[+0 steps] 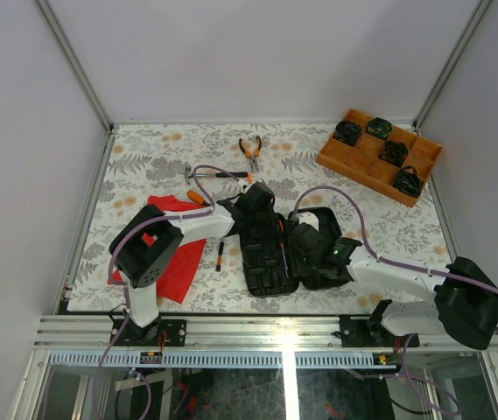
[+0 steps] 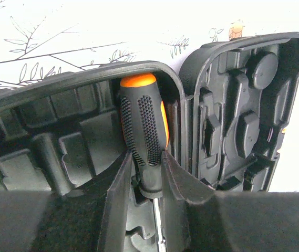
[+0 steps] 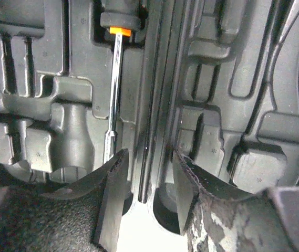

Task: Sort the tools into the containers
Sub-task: Place the screwdriver in the storage box.

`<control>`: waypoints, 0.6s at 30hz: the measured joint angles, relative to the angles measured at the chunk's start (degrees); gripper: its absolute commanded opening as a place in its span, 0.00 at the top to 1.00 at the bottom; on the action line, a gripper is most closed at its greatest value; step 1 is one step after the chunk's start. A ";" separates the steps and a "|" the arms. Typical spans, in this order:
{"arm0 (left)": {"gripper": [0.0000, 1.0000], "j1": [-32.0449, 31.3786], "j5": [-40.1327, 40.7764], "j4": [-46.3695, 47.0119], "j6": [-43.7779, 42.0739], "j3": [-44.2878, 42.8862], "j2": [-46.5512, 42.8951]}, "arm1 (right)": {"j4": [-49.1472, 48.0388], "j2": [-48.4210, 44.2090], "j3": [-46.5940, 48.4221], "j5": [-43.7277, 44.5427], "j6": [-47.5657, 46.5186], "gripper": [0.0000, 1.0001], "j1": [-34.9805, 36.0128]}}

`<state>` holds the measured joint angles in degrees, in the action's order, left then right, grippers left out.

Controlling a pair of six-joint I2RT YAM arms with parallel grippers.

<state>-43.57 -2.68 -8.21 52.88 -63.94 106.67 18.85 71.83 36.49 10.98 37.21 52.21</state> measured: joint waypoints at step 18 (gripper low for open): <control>0.73 0.00 1.42 2.05 1.68 4.00 -2.80 | 1.99 6.56 5.42 0.94 -13.49 0.60 0.20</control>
<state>-43.57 -1.26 -6.15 54.57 -59.94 103.88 20.84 78.39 41.91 11.92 23.73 52.40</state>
